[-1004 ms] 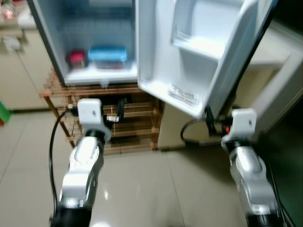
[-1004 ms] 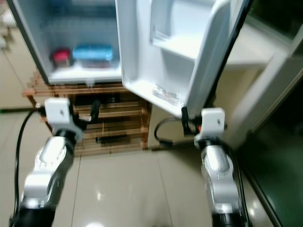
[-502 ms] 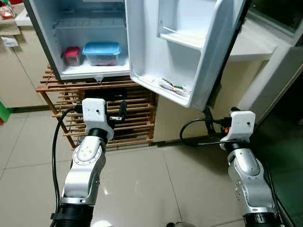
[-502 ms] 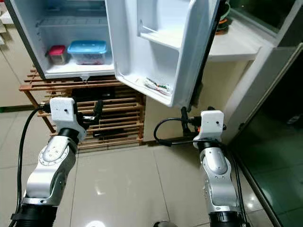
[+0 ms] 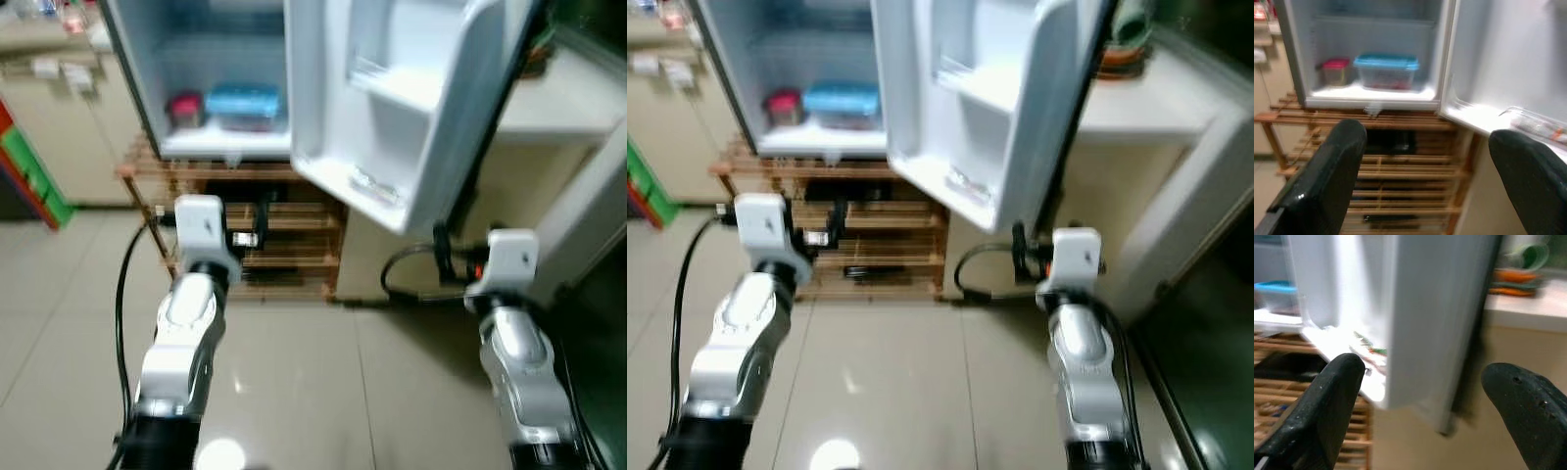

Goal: Restocking fridge

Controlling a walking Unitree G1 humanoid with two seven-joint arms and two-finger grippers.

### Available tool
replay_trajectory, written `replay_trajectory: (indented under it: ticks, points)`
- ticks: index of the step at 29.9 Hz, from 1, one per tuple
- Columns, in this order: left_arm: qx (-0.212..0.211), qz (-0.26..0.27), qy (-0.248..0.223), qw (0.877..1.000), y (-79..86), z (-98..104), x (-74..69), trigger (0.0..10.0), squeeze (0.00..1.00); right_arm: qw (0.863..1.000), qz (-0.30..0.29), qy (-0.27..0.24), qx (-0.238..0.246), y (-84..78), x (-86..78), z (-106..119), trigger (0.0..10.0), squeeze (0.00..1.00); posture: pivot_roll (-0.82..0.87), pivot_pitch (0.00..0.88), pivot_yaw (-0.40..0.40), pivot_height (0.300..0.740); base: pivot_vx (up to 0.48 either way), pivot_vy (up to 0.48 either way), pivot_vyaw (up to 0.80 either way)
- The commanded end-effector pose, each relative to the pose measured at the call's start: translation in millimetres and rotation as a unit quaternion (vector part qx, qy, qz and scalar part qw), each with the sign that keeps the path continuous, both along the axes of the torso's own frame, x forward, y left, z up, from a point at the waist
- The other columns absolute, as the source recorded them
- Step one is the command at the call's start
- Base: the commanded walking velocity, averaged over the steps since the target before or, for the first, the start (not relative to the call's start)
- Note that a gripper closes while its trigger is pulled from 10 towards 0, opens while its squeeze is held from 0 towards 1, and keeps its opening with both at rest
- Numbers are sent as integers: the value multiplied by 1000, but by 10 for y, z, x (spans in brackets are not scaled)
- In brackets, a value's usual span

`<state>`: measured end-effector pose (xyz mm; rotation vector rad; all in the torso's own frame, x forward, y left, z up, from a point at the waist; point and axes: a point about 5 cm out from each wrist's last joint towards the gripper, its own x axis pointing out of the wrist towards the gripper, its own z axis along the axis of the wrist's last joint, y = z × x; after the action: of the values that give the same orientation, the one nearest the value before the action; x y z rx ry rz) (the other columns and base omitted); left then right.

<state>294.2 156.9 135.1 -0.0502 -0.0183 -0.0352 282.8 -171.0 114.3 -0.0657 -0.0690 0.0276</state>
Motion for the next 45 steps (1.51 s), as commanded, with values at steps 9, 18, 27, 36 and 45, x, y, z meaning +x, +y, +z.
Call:
replay_trajectory:
  ticks: [9,18,27,36,45]
  points:
    - [-6,-16,-6,1000,-98,39,38,10000,0,1000,-16,-6,-11,-126,14,29,10000,55,-86,12,-5,740,445,0,0]
    - [-11,-24,-5,1000,-117,39,49,10000,0,999,-47,-8,-25,-279,97,58,10000,51,-86,12,-5,740,38,0,0]
    - [-5,-26,0,1000,-71,35,52,10000,0,997,-57,-31,-29,-324,192,179,10000,55,-34,2,-10,740,0,0,0]
    - [-6,-28,-6,1000,-105,51,62,10000,0,997,-65,-30,-26,-432,273,187,10000,55,76,5,-67,740,0,0,0]
    - [3,-36,-3,999,-117,58,85,10000,0,997,-69,-30,-20,-557,386,289,10000,55,25,17,-58,740,0,0,0]
